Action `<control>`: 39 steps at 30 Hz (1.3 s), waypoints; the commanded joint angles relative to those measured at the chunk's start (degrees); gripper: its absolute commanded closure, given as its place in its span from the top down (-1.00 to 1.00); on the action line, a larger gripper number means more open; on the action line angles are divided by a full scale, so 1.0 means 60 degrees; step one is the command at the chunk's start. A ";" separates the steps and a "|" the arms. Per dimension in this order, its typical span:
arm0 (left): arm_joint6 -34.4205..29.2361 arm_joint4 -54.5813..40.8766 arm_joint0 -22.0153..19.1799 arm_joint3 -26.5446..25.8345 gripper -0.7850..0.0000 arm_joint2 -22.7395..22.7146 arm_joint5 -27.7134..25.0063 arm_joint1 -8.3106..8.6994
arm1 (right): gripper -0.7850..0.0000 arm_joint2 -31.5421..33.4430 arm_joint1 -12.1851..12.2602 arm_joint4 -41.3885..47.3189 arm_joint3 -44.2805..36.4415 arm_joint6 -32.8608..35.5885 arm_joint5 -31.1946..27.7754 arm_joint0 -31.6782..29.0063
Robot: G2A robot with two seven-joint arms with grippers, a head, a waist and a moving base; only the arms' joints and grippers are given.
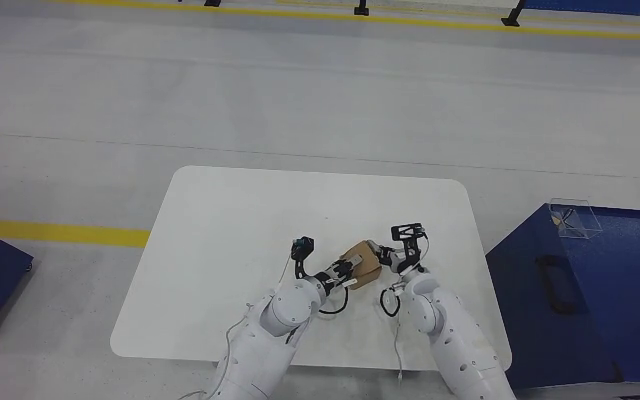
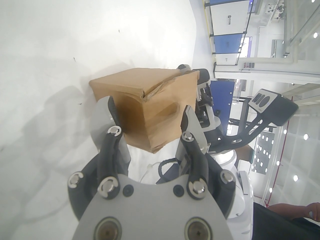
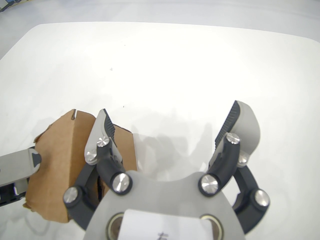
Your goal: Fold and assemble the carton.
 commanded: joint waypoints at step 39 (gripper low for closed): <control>0.0310 0.0071 -0.0299 0.0312 0.20 0.0447 0.0508 0.0017 | 1.00 0.0680 0.0182 0.0365 0.0016 0.0846 -0.1942 -0.0111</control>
